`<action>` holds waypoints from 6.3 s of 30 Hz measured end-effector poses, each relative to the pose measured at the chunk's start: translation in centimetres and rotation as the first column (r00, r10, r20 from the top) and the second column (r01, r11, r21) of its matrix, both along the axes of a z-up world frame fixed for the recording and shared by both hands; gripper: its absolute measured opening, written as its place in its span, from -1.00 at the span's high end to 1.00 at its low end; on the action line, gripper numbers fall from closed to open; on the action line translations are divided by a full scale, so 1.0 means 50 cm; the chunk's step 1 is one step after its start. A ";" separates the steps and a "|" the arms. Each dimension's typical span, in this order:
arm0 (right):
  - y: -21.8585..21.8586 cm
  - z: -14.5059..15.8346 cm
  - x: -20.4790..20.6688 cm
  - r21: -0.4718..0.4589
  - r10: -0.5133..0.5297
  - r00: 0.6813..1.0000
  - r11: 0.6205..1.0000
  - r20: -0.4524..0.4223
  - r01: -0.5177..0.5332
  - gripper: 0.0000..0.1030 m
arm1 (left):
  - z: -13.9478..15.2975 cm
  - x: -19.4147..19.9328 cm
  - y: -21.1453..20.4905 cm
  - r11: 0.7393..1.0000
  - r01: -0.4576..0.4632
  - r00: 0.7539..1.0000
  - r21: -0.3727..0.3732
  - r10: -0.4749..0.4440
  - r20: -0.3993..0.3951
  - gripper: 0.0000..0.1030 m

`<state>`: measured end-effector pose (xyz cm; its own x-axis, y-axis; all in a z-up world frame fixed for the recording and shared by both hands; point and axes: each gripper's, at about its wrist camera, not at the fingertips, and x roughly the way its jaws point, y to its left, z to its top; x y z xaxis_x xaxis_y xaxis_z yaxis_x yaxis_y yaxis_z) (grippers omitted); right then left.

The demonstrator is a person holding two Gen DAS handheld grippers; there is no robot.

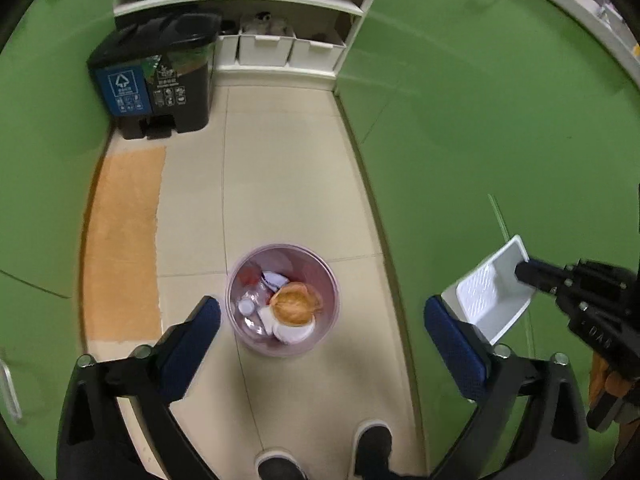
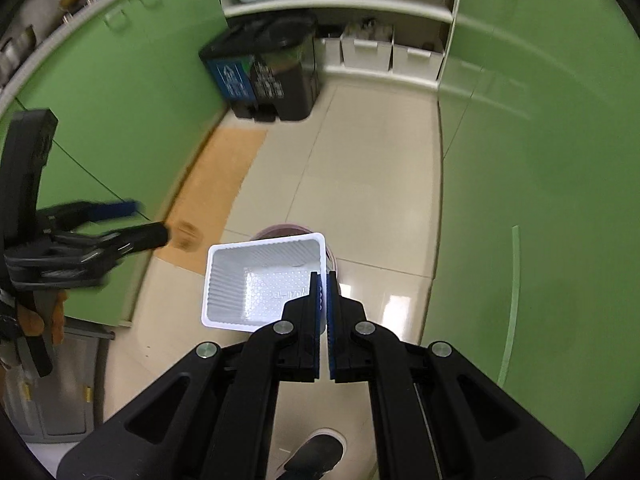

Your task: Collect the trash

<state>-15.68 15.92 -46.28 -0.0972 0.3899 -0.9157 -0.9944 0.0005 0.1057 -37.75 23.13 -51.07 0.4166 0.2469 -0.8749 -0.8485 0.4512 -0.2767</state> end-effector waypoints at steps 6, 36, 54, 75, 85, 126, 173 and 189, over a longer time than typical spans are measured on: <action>0.051 -0.098 -0.033 -0.024 0.038 0.999 0.999 -0.018 -0.038 0.96 | -0.067 -0.032 0.030 0.999 -0.048 0.999 -0.014 0.048 -0.004 -0.89; 0.045 0.046 -0.063 -0.022 -0.002 0.998 1.000 -0.062 0.001 -0.94 | 0.114 -0.113 -0.031 0.996 -0.085 0.996 -0.028 0.084 -0.030 -0.89; -0.321 0.781 0.185 0.116 -0.324 0.946 0.939 -0.018 0.324 -0.94 | 0.761 0.160 -0.257 0.943 0.330 0.943 0.034 -0.331 0.032 -0.89; -0.724 0.991 0.471 0.287 -0.657 0.754 0.726 0.020 0.625 -0.95 | 0.988 0.522 -0.512 0.731 0.638 0.751 0.241 -0.661 0.018 -0.89; -0.763 1.014 0.465 0.322 -0.730 0.684 0.645 -0.008 0.692 -0.95 | 1.025 0.603 -0.548 0.607 0.742 0.637 0.287 -0.771 -0.015 -0.89; -0.742 1.009 0.489 0.317 -0.740 0.672 0.631 -0.027 0.708 -0.95 | 1.026 0.651 -0.516 0.633 0.706 0.676 0.319 -0.736 -0.037 -0.89; -0.736 1.001 0.501 0.306 -0.741 0.671 0.634 -0.023 0.710 -0.95 | 1.027 0.663 -0.512 0.624 0.714 0.668 0.318 -0.743 -0.041 -0.89; -0.732 0.997 0.503 0.302 -0.741 0.671 0.635 -0.024 0.711 -0.95 | 1.024 0.669 -0.503 0.626 0.716 0.667 0.309 -0.744 -0.040 -0.89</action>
<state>9.48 -20.66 3.59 0.4027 0.5209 -0.7527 -0.6893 0.7136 0.1250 -4.28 -2.02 0.11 0.6340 0.0500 -0.7717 -0.1864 0.9784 -0.0897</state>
